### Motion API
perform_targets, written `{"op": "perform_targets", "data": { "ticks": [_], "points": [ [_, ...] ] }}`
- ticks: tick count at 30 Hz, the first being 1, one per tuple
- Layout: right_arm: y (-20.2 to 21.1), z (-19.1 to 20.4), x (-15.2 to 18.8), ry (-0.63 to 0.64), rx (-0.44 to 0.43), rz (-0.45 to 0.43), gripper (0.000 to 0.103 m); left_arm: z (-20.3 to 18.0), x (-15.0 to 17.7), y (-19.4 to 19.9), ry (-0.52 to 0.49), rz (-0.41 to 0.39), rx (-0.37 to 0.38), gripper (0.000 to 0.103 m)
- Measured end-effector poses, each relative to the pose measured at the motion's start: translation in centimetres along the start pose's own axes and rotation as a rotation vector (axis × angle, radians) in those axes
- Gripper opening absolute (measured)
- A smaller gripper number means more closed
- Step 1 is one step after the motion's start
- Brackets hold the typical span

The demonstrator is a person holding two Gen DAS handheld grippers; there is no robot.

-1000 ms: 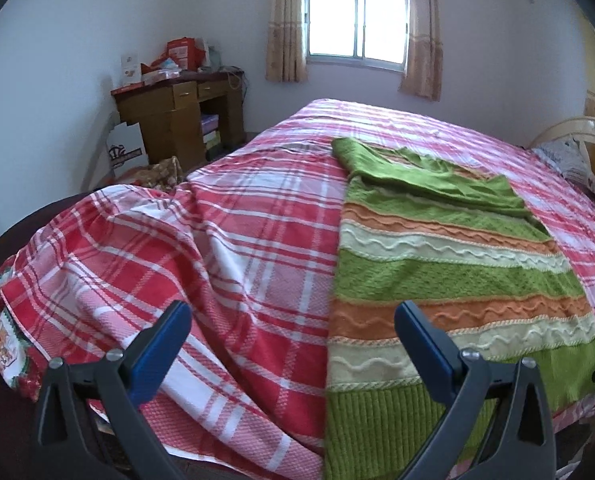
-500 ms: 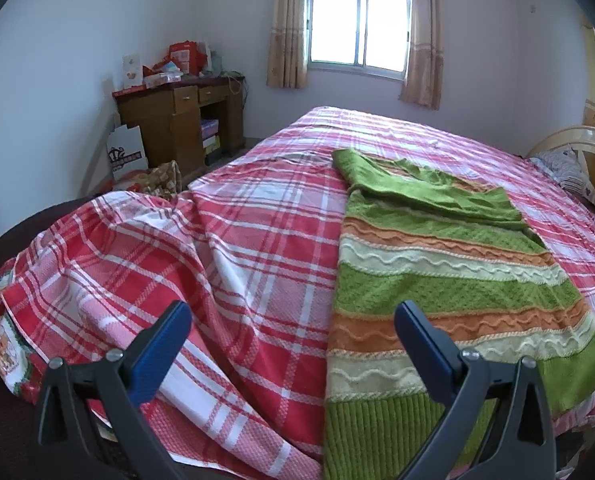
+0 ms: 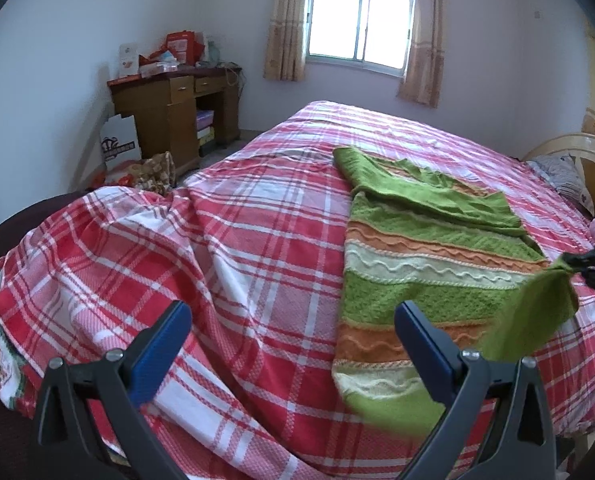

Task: Fold small clothes
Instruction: 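Grasp the ribbed hem with the right tool and lift it toward the collar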

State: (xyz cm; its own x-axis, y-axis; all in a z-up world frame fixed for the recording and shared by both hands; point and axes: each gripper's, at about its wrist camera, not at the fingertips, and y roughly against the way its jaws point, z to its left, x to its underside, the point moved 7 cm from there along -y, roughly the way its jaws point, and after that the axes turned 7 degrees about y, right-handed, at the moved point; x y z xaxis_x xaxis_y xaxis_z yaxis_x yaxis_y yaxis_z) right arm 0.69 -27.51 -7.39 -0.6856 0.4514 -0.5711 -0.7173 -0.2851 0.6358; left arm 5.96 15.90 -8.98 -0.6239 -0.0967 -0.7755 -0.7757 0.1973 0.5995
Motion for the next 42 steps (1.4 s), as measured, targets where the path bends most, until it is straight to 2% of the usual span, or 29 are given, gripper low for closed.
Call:
{"op": "perform_targets", "data": {
  "ticks": [6, 9, 14, 16, 18, 20, 21, 22, 25, 29, 31, 32, 34, 35, 36, 37, 38, 39, 40, 42],
  "points": [
    [-3.2, -2.6, 0.9, -0.068, 0.022, 0.036, 0.008, -0.6, 0.0, -0.4, -0.026, 0.017, 0.112, 0.103],
    [-3.1, -2.6, 0.9, -0.062, 0.02, 0.031, 0.008, -1.5, 0.5, -1.4, -0.031, 0.06, 0.19, 0.103],
    [-3.2, -2.0, 0.9, -0.003, 0.057, 0.037, 0.008, -3.5, 1.1, -3.6, -0.03, 0.118, 0.263, 0.1],
    [-3.3, -2.0, 0.9, 0.002, 0.064, 0.039, 0.008, -4.3, 1.6, -4.4, -0.007, 0.157, 0.321, 0.089],
    [-3.3, -2.1, 1.0, 0.006, 0.066, 0.04, 0.008, -5.0, 2.4, -5.4, 0.006, 0.196, 0.347, 0.081],
    [-3.4, -2.0, 1.0, 0.003, 0.063, 0.039, 0.008, -5.6, 3.1, -5.9, 0.011, 0.236, 0.378, 0.061],
    [-3.4, -2.1, 1.0, 0.001, 0.059, 0.038, 0.008, -6.2, 3.6, -6.2, 0.003, 0.262, 0.392, 0.045],
    [-3.4, -2.2, 1.0, -0.002, 0.056, 0.037, 0.008, -6.4, 3.9, -6.2, -0.006, 0.268, 0.393, 0.035],
    [-3.4, -2.2, 1.0, -0.013, 0.056, 0.033, 0.008, -7.2, 4.4, -6.0, -0.056, 0.253, 0.376, 0.018],
    [-3.3, -2.3, 1.0, -0.017, 0.057, 0.021, 0.008, -7.1, 4.1, -5.8, -0.053, 0.226, 0.375, 0.014],
    [-3.3, -2.4, 1.0, -0.023, 0.041, 0.014, 0.009, -6.6, 4.3, -6.8, -0.052, 0.242, 0.307, 0.014],
    [-3.2, -2.4, 0.9, -0.034, 0.024, 0.012, 0.009, -6.3, 4.4, -7.0, -0.042, 0.248, 0.304, 0.015],
    [-2.6, -2.5, 0.5, -0.101, -0.076, 0.0, 0.01, -5.9, 4.2, -6.9, -0.014, 0.246, 0.318, 0.019],
    [-2.1, -2.5, 0.1, -0.148, -0.157, -0.023, 0.01, -5.8, 4.1, -6.8, -0.015, 0.251, 0.315, 0.019],
    [-1.3, -2.6, -0.4, -0.195, -0.232, -0.052, 0.012, -5.9, 4.2, -6.9, -0.021, 0.25, 0.312, 0.019],
    [-0.1, -2.8, -1.1, -0.231, -0.286, -0.09, 0.02, -5.9, 4.2, -6.9, -0.023, 0.249, 0.309, 0.019],
    [0.9, -2.9, -1.7, -0.233, -0.297, -0.121, 0.029, -5.9, 4.1, -6.9, -0.025, 0.247, 0.306, 0.019],
    [1.6, -2.9, -2.1, -0.223, -0.287, -0.141, 0.052, -6.0, 4.1, -7.0, -0.026, 0.246, 0.304, 0.019],
    [2.8, -3.0, -2.7, -0.192, -0.252, -0.179, 0.07, -6.1, 4.1, -7.0, -0.024, 0.247, 0.304, 0.021],
    [4.6, -2.6, -3.2, -0.1, -0.175, -0.233, 0.072, -6.2, 4.0, -7.0, -0.027, 0.245, 0.304, 0.024]
  ]
}}
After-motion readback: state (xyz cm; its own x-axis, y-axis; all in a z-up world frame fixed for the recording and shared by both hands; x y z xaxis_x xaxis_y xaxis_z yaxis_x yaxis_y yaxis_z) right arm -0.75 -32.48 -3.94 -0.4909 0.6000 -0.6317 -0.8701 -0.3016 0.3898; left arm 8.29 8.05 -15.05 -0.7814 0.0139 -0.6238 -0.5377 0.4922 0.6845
